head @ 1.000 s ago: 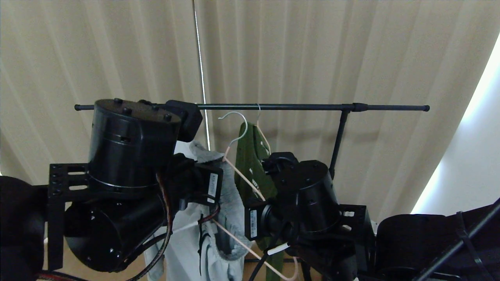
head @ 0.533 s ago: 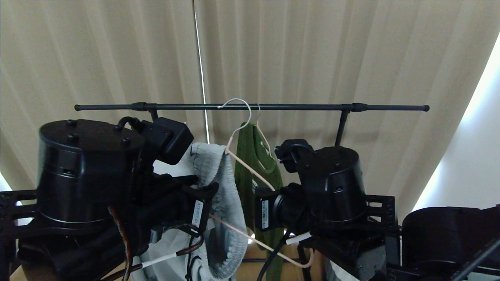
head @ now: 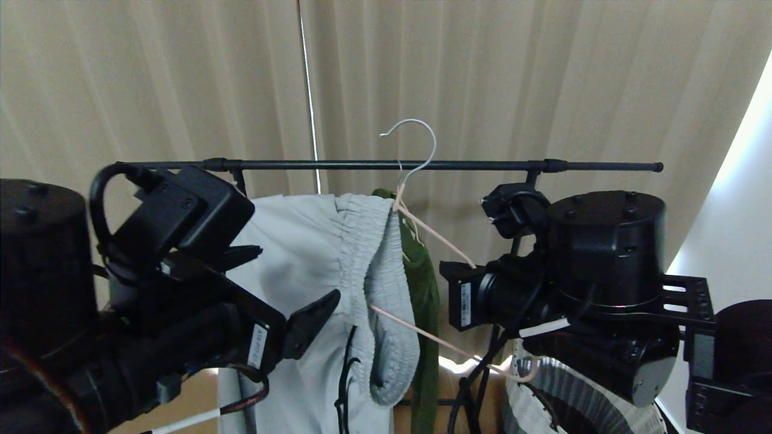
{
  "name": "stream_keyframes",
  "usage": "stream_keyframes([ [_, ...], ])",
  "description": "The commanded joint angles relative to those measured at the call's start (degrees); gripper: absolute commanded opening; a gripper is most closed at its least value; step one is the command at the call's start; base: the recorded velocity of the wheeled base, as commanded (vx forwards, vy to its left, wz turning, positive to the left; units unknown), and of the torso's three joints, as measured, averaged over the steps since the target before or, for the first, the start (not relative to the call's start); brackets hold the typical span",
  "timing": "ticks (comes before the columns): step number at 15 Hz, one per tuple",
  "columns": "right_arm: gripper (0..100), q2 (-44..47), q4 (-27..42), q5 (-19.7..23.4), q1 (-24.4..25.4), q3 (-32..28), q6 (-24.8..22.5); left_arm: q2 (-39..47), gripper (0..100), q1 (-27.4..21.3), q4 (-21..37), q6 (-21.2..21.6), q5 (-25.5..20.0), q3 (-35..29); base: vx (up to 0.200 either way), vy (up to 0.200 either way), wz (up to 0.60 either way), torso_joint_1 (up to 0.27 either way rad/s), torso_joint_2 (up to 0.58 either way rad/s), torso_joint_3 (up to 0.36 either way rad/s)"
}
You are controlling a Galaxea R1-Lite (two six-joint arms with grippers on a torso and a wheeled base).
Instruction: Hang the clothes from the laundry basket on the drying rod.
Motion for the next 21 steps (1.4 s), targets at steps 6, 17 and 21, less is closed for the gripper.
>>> stream_keyframes([
  [6, 0, -10.77, -0.05, 12.93, -7.63, 10.66, -8.31, -4.25, 100, 16.6, -11.54, 32.86, -19.97, 5.67, 0.0, 0.0, 0.0, 0.0, 0.0, 0.0],
  [17, 0, -8.66, -5.24, 16.36, -4.73, 10.84, -12.27, 7.88, 100, 11.59, -11.9, 38.66, -25.15, -1.45, 0.0, 0.0, 0.0, 0.0, 0.0, 0.0],
  [21, 0, -8.66, -6.12, 16.97, -3.59, 10.84, -12.36, 8.15, 100, 11.77, -13.13, 38.66, -25.07, -1.36, 0.0, 0.0, 0.0, 0.0, 0.0, 0.0],
])
